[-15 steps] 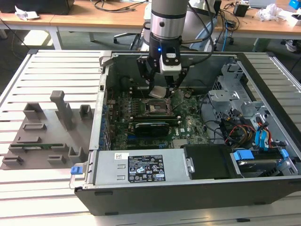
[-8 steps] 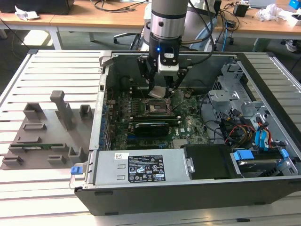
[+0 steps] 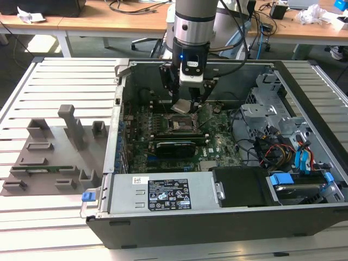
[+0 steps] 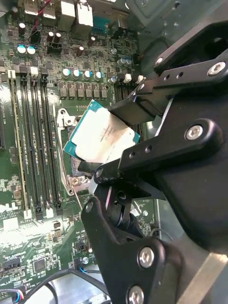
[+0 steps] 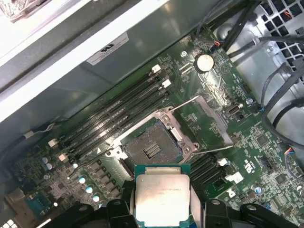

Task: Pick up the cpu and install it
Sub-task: 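Place the cpu into insertion slot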

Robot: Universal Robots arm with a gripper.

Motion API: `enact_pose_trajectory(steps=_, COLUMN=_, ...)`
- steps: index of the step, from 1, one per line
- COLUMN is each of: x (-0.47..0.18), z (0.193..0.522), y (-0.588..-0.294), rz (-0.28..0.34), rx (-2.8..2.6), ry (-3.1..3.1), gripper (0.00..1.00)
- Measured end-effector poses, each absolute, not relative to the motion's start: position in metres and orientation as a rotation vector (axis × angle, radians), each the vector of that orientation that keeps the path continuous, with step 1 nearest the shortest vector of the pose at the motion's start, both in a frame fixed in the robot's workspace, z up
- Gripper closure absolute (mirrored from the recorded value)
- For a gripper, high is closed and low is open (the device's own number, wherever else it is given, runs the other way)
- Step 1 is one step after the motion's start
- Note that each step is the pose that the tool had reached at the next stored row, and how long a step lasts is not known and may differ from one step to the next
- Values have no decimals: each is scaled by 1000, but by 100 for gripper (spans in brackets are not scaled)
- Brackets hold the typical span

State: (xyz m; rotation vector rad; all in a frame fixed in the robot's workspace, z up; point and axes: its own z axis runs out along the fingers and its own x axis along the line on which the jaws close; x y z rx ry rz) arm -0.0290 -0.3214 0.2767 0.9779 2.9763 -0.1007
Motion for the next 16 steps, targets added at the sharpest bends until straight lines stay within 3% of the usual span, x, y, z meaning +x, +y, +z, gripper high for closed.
enact_pose_trajectory(steps=16, x=-29, z=276, y=-321, rz=-101, rx=1190, ry=2903, gripper=45)
